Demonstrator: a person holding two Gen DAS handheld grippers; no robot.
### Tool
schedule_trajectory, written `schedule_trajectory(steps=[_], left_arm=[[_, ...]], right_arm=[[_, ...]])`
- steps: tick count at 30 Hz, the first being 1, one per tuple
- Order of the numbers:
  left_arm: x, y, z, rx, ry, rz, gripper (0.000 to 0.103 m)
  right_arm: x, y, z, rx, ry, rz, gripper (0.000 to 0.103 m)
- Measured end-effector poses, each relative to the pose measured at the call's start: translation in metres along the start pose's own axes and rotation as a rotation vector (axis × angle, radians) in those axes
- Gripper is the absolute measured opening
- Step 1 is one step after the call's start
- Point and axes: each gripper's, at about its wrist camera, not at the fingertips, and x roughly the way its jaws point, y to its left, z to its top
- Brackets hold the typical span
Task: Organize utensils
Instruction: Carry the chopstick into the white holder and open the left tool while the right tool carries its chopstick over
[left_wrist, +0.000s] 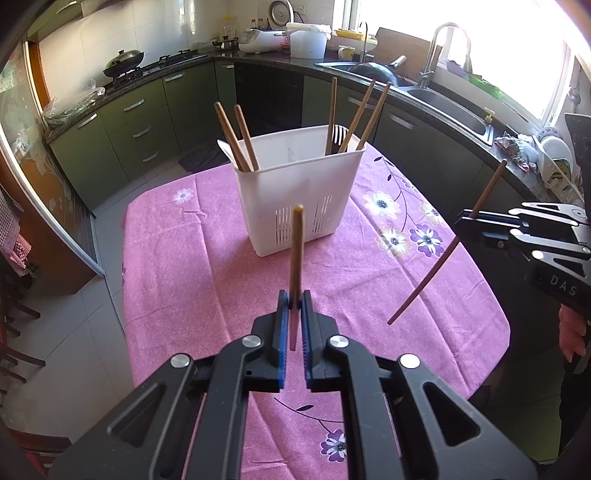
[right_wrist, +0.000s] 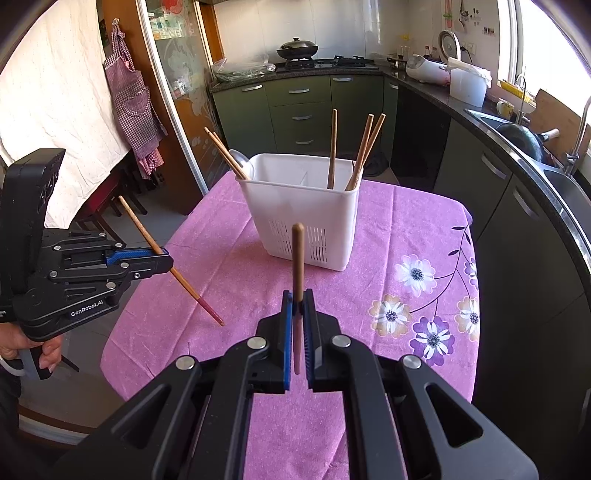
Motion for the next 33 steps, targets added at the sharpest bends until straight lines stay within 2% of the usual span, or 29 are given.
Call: schedule_trajectory(steps=[7,16,21,23,27,33], left_arm=[[-0.016,-0.008,0.034,0.003,-0.025,-0.033,0.007],[-0.074,-0.018,0.119,0.004,-0.191,-0.011,0.007],[-0.08,-0.018,0.154,-0.007,-0.259,0.029,0.007],[-0.07,-0.018,0.163,-0.01,-0.255,0.061,0.007],[-0.038,-0.01,0.168,-0.034,-0.193,0.087,0.007],[0.009,0.003,0.155,-0.061,-0.086,0.108,0.007]], right_arm=[[-0.009,-0.005,0.006,0.003,-0.021,0.009,0.006],[-0.005,-0.013,0.004,0.012,-0.009,0.026,0.006],[-0.002,-0.018,0.003,0.016,-0.004,0.034,0.006],[-0.002,-0.02,0.002,0.018,-0.005,0.035,0.006],[-0.006,-0.026,0.002,0.025,-0.014,0.033,0.006],[-0.013,-0.033,0.005,0.036,-0.034,0.028,0.006]])
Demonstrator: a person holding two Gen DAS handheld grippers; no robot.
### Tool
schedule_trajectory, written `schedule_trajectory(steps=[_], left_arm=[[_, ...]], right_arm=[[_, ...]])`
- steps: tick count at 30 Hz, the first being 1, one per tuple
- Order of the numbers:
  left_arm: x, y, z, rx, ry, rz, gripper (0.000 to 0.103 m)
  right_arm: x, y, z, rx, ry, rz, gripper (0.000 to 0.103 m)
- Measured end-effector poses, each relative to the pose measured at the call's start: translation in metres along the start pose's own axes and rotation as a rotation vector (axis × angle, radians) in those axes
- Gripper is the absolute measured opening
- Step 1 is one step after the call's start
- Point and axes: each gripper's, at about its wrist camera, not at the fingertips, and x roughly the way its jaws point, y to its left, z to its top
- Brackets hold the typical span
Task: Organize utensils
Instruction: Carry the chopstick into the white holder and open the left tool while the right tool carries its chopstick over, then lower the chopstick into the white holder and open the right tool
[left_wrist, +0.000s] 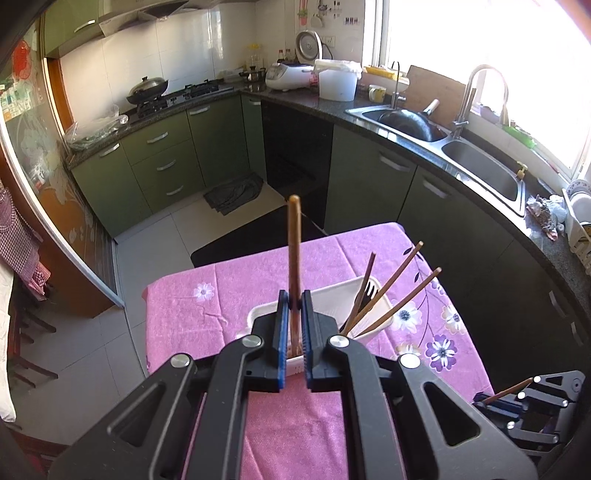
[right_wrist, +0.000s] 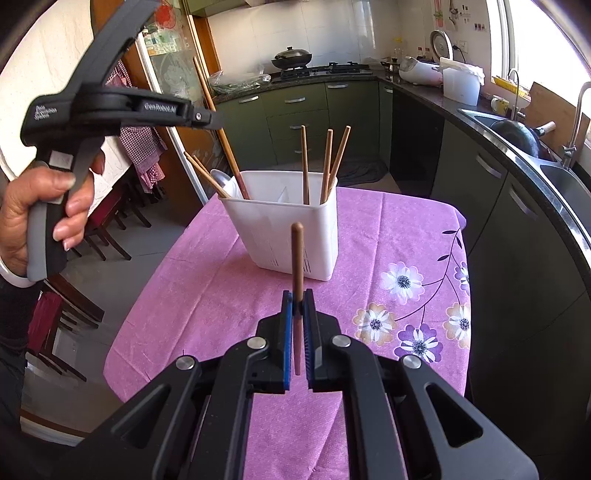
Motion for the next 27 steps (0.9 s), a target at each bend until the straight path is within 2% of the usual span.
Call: schedule_trajectory(steps=[3,6,10,12,14,17,23,25,27], left_arm=[[0.012,0.002,-0.013,-0.002,0.027,0.006,0.011],[0.008,0.003,-0.021,-0.005,0.02,-0.015,0.023],[-0.03,0.005,-0.036,-0.024,-0.092,-0.046,0.07],[-0.054,0.005,-0.048,-0.021,-0.166,-0.038,0.077],[-0.071,0.003,-0.06,-0.003,-0.213,-0.021,0.096],[-0.083,0.002,-0.075,0.011,-0.23,0.004,0.097],[-0.078,0.013,-0.108,-0.03,-0.206,0.0,0.097],[-0.073,0.013,-0.114,-0.031,-0.194,-0.004,0.097],[-0.068,0.013,-0.117,-0.03,-0.189,-0.002,0.097]], right_arm=[[-0.004,0.0,0.004,0.001,-0.011,-0.001,0.006],[-0.008,0.002,0.008,-0.001,-0.024,0.0,0.006],[-0.021,0.004,0.02,0.005,-0.062,0.005,0.006],[-0.031,0.005,0.032,0.013,-0.103,0.008,0.006],[-0.041,0.005,0.047,0.025,-0.145,0.02,0.006],[-0.054,0.005,0.075,0.051,-0.206,0.051,0.006],[-0.067,0.003,0.132,0.095,-0.338,0.036,0.006],[-0.06,0.005,0.146,0.094,-0.349,0.002,0.006],[-0.042,0.009,0.156,0.082,-0.318,-0.028,0.006]])
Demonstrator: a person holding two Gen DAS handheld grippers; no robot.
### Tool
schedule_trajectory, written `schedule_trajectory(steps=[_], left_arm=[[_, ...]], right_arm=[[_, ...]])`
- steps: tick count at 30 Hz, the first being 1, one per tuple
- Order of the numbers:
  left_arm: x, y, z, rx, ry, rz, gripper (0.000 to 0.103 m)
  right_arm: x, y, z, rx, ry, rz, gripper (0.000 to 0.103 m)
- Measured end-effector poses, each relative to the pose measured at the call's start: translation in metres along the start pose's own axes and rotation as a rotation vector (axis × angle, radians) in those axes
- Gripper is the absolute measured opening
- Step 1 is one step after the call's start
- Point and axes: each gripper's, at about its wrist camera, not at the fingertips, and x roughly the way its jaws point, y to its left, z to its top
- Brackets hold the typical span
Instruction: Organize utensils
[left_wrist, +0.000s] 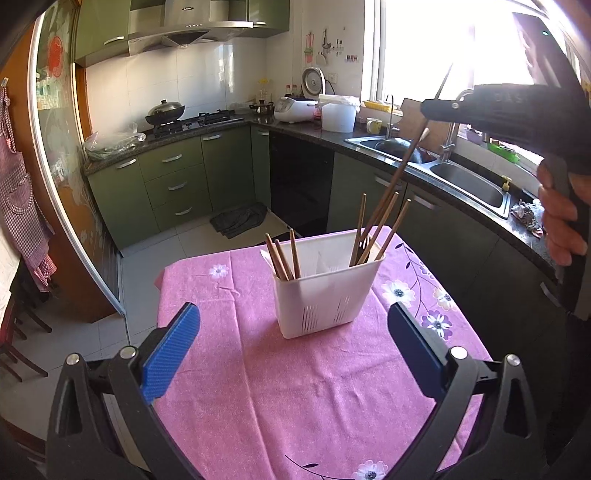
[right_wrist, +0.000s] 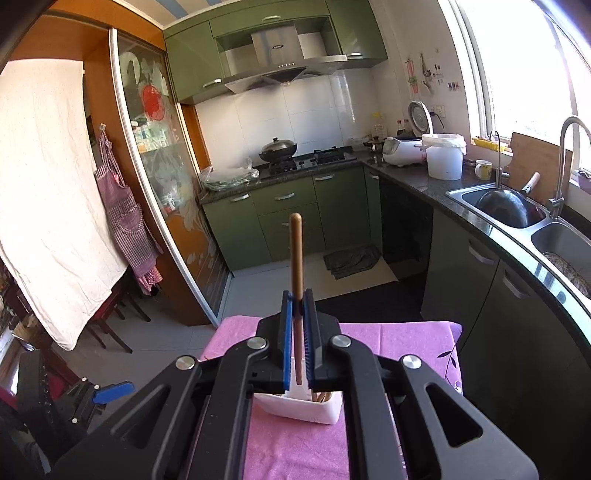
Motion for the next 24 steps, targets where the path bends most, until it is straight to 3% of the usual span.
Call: schedule_trajectory(steps=[6,11,16,19,24], left_arm=[[0.011,-0.006,-0.008,0.017,0.013,-0.012,0.097],[0.018,-0.009,-0.011,0.001,0.018,-0.028,0.097],[0.022,-0.011,-0.012,-0.005,0.024,-0.031,0.097],[0.022,-0.013,-0.015,-0.002,0.014,-0.022,0.097],[0.024,-0.018,-0.026,-0.006,0.009,-0.015,0.097]], right_arm=[[0.068,0.005,-0.027,-0.025,0.141,-0.027,0.006],[0.099,0.002,-0.054,-0.038,0.197,-0.037,0.007],[0.099,0.001,-0.069,-0.056,0.197,-0.022,0.008],[0.087,0.004,-0.076,-0.069,0.176,-0.014,0.022],[0.05,0.009,-0.098,-0.089,0.113,-0.027,0.032]])
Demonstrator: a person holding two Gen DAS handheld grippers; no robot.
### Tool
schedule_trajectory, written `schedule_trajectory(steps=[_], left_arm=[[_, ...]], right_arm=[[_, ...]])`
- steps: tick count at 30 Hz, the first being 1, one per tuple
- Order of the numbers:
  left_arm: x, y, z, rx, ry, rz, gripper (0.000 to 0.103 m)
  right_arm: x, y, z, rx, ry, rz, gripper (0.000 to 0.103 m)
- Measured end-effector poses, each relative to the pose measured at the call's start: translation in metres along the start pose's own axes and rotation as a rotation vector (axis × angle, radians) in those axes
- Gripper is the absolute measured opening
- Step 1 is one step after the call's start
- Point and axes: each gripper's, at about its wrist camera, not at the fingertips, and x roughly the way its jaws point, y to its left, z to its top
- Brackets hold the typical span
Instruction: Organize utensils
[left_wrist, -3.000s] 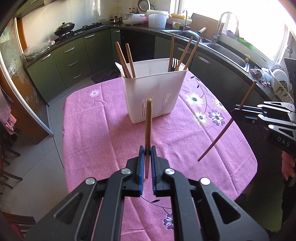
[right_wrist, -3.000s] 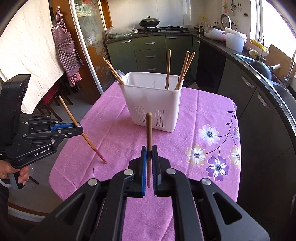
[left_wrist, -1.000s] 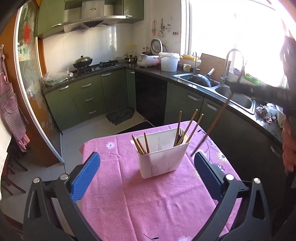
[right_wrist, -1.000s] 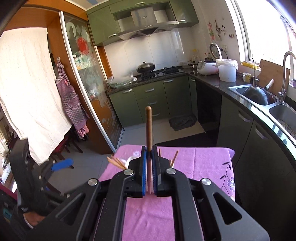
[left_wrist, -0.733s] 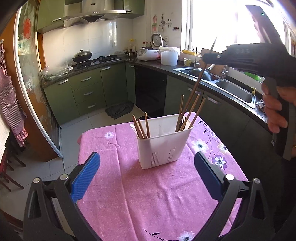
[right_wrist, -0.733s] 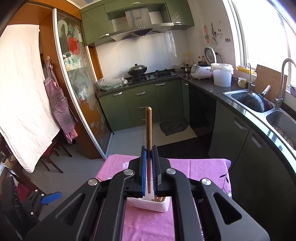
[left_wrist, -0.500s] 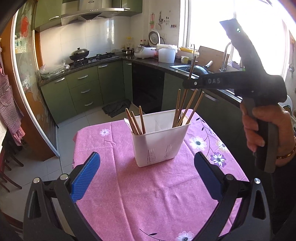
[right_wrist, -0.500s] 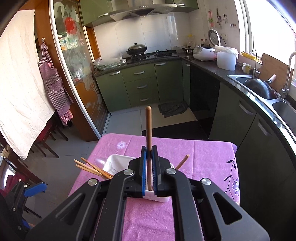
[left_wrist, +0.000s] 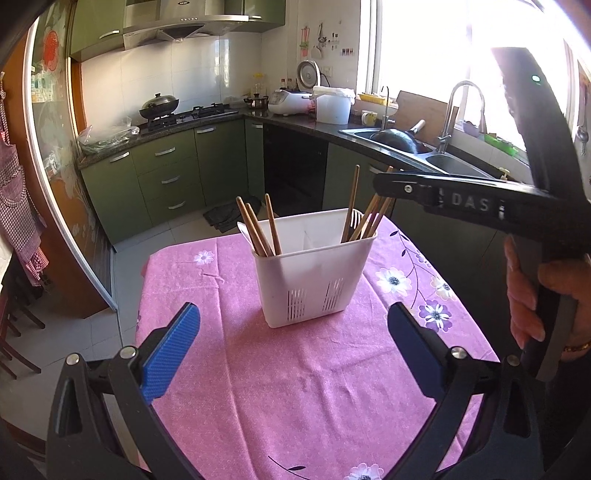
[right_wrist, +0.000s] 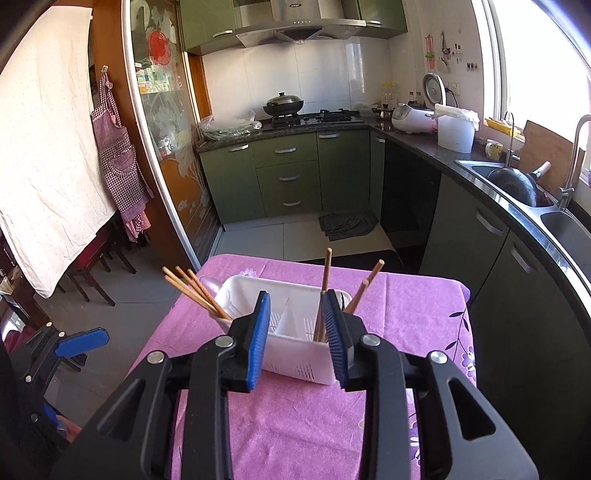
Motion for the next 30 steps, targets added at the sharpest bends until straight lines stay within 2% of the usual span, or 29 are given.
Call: schedule_trajectory(steps=[2,4,6,11,13,15,18,23,30], left_arm=[[0.0,-0.001,-0.007,0.001,-0.004,0.005,0.097],[0.001,-0.002,-0.016,-0.001,-0.005,0.009,0.097],[0.001,-0.002,-0.027,-0.016,-0.007,0.014,0.097],[0.002,0.004,-0.056,-0.059,0.014,0.017,0.097],[0.0,0.006,-0.068,-0.068,0.022,0.031,0.097],[-0.004,0.009,-0.079,-0.082,0.022,0.041,0.097],[-0.015,0.011,-0.092,-0.092,0.01,0.057,0.097],[-0.038,0.007,-0.108,-0.099,-0.025,0.077,0.097],[-0.065,0.003,-0.119,-0.133,-0.057,0.035,0.097]], right_arm=[[-0.015,0.001,-0.018,0.004,-0.026,-0.017,0.035],[-0.026,0.001,-0.039,0.004,-0.043,-0.027,0.045],[-0.033,-0.001,-0.062,0.006,-0.043,-0.039,0.048],[-0.047,-0.005,-0.111,0.007,-0.054,-0.095,0.066],[-0.053,-0.005,-0.125,0.006,-0.063,-0.107,0.075],[-0.061,-0.003,-0.135,0.002,-0.073,-0.118,0.078],[-0.078,0.003,-0.149,-0.015,-0.107,-0.135,0.087],[-0.106,0.015,-0.163,-0.02,-0.147,-0.136,0.094],[-0.133,0.021,-0.178,-0.004,-0.177,-0.131,0.098]])
